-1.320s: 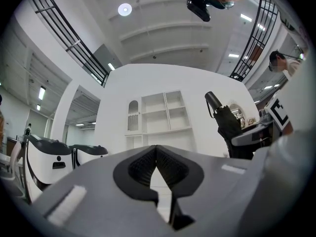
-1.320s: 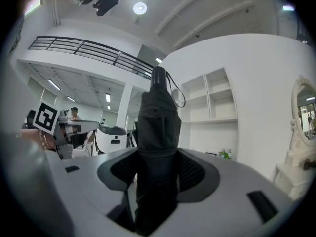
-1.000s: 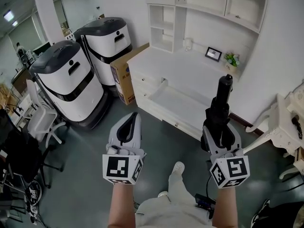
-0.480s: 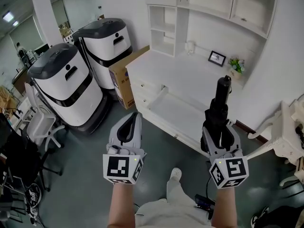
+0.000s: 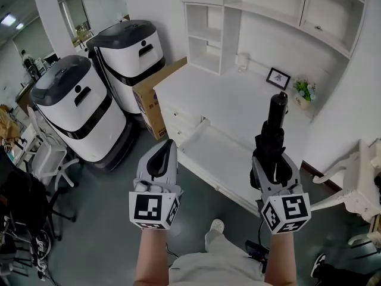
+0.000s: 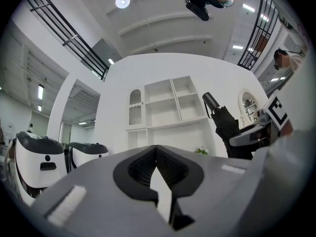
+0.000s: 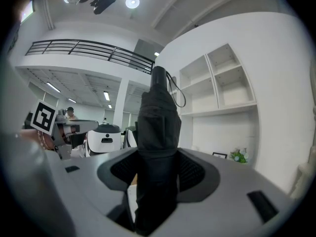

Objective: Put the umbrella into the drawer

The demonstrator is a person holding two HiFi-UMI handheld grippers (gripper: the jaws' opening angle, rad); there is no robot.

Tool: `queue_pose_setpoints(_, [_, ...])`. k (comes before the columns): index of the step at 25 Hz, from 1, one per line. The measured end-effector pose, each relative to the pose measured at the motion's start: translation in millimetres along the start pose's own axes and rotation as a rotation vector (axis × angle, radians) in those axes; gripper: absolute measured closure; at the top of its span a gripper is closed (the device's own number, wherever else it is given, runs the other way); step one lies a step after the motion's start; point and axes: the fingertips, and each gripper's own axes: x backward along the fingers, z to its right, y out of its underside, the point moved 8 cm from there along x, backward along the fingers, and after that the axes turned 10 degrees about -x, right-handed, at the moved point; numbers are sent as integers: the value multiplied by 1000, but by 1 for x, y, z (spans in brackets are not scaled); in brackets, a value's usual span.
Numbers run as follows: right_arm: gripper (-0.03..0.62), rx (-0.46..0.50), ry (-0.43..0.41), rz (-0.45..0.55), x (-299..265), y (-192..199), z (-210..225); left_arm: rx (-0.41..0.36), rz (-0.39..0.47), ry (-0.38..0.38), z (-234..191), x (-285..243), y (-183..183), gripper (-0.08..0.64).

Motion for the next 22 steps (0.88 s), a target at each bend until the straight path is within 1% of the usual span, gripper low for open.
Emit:
queue_pose_setpoints(7, [356,-14,-26,-5,-54,-9,41,-5,-15,-17,-3,-63,5,552])
queue_pose_setpoints(12, [356,-24,-34,-8,-82,-11,66,-6,-25,-24,-1,-100,10,552])
queue_pose_setpoints(16, [356,-44,-36,-24,-102,-7,83,0,-39,-15,0,-122,19,552])
queue_pose_setpoints(22, [356,-57,-48,-62,-119,4,95,8,-68,-26,-1,-138,32,552])
